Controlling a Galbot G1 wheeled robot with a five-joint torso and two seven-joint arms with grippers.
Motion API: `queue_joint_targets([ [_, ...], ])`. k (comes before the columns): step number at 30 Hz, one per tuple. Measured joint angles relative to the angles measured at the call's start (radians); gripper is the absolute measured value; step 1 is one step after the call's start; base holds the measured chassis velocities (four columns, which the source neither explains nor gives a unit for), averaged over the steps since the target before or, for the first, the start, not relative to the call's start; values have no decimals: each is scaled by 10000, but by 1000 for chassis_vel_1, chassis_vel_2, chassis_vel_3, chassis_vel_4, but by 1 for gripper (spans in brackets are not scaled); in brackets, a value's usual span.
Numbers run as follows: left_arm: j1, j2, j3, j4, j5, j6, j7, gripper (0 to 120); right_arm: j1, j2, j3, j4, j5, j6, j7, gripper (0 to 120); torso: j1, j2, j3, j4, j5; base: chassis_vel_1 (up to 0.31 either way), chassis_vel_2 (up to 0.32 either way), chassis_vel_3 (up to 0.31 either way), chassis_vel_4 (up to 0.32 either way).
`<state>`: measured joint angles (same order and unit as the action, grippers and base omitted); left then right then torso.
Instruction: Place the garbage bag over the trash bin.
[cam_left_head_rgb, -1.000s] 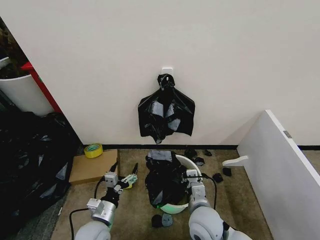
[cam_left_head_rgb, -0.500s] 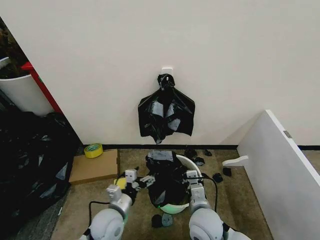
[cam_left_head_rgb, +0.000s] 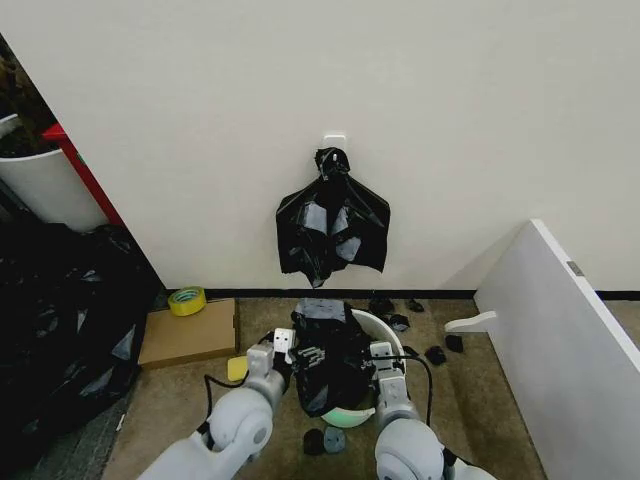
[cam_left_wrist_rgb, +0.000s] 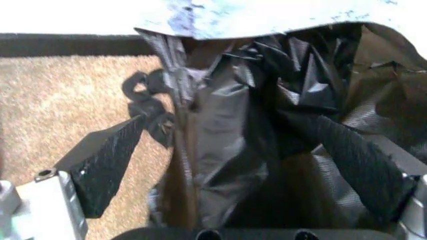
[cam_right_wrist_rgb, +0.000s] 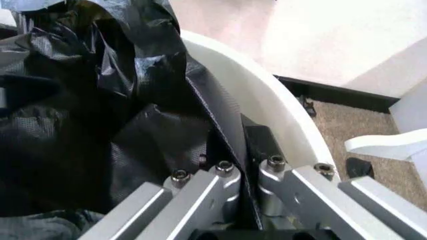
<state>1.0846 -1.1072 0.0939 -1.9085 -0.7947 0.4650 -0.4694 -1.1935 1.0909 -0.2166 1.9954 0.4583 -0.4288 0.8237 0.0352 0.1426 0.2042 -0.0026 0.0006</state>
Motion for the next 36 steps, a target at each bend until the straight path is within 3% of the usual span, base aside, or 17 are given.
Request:
queue_joint_targets([
  [3,-285,-167,163,24,-250,782,-585,100,-17,19,0,10,-36,-19,8,0,0,0,0,0,1,0,0,0,0],
  [12,-729,-505,299,392,-650,1627,-1232,98,-59,48,-7,47,-81,-55,15,0,0,0,-1,0,1,0,0,0,0],
  [22,-924,-898,338,776,-1034,2205,-1658,58,-56,80,-52,58,-123,-84,18,0,0,0,-1,0,1,0,0,0,0],
  [33,-646,-749,-27,694,-1086,2261,-1731,22,-100,82,-37,-1,-419,107,-63,0,0,0,-1,0,-1,0,0,0,0],
  [36,-357,-570,-246,359,-1105,2113,-1622,8,-181,80,-14,-143,-701,639,-309,0,0,0,-1,-3,-4,0,0,0,0],
])
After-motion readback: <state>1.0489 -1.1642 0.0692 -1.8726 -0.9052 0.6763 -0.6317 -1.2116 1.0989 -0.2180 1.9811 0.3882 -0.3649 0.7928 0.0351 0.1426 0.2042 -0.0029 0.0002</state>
